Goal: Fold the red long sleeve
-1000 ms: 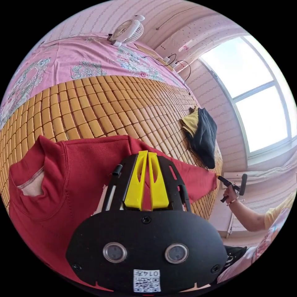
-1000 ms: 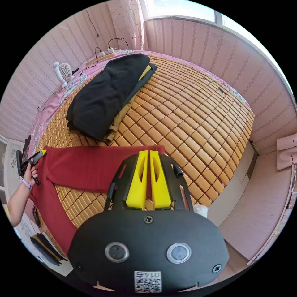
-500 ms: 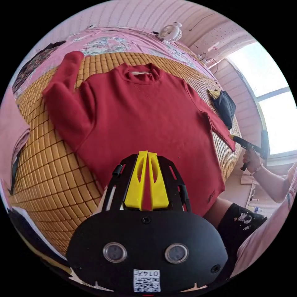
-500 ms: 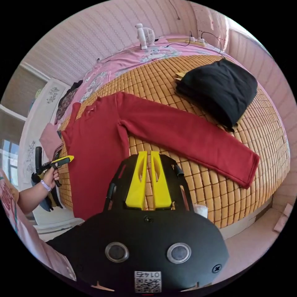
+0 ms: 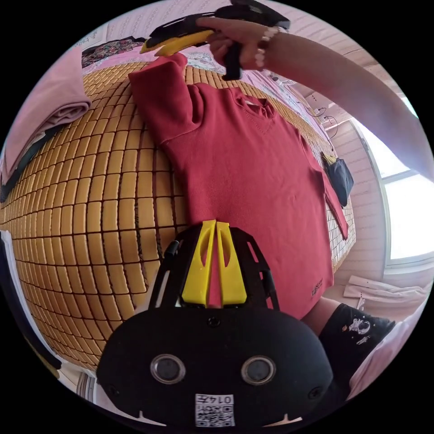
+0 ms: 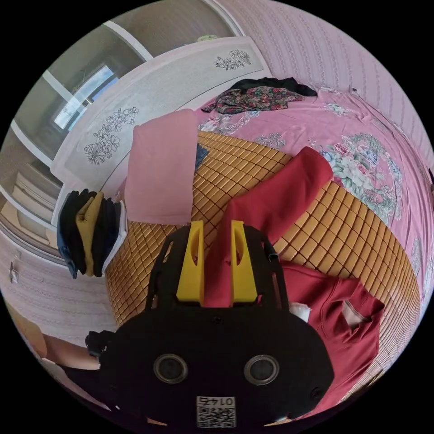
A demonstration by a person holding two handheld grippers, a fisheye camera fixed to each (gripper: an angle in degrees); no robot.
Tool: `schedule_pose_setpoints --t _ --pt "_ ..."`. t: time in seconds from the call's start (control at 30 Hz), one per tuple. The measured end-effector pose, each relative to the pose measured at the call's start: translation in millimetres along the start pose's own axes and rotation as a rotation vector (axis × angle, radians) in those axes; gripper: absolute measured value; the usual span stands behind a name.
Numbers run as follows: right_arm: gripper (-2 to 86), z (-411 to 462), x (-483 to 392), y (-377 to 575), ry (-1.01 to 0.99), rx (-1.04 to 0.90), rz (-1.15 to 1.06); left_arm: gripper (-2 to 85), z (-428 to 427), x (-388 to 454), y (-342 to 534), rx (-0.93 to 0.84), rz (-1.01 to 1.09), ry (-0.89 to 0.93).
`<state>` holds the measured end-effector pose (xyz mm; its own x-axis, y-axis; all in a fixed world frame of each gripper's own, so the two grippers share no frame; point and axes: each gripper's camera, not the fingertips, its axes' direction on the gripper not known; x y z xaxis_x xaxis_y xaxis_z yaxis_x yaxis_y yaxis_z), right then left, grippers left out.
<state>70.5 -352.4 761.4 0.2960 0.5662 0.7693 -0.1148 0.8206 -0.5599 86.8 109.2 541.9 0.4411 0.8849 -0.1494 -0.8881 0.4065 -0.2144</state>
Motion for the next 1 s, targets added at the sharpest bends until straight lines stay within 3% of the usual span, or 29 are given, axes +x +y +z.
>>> schedule_pose_setpoints --t 0.1,0.17,0.3,0.43,0.5,0.63,0.9,1.0 --pt "3.6 56.0 -7.0 -34.1 0.184 -0.139 0.005 -1.0 -1.6 -13.2 14.3 0.014 -0.022 0.038" --pt "1.3 74.7 0.8 -40.3 0.192 -0.241 0.045 -1.0 -2.8 -20.7 25.4 0.024 -0.031 0.049" --pt "0.1 -4.1 11.7 -19.1 -0.047 0.023 0.068 -1.0 -8.3 -30.6 47.8 0.061 -0.045 0.080" --pt "0.5 -113.4 38.9 79.7 0.013 0.256 0.100 -0.9 -44.4 -36.8 86.8 0.207 0.033 0.224" --pt "0.9 -127.9 66.9 129.8 0.074 0.214 0.212 -0.9 -56.3 -42.2 100.1 0.205 0.050 0.223" --pt "1.8 -104.5 128.6 232.4 0.195 -0.061 0.523 0.0 -71.4 -60.7 109.0 0.191 0.065 0.162" --pt "3.6 -80.9 126.9 309.3 0.013 -0.029 0.682 6.2 -63.3 -63.6 33.9 0.207 0.116 0.153" --pt "2.2 -70.4 116.6 327.1 -0.054 -0.033 0.707 8.0 -51.9 -57.1 10.2 0.279 0.034 0.064"
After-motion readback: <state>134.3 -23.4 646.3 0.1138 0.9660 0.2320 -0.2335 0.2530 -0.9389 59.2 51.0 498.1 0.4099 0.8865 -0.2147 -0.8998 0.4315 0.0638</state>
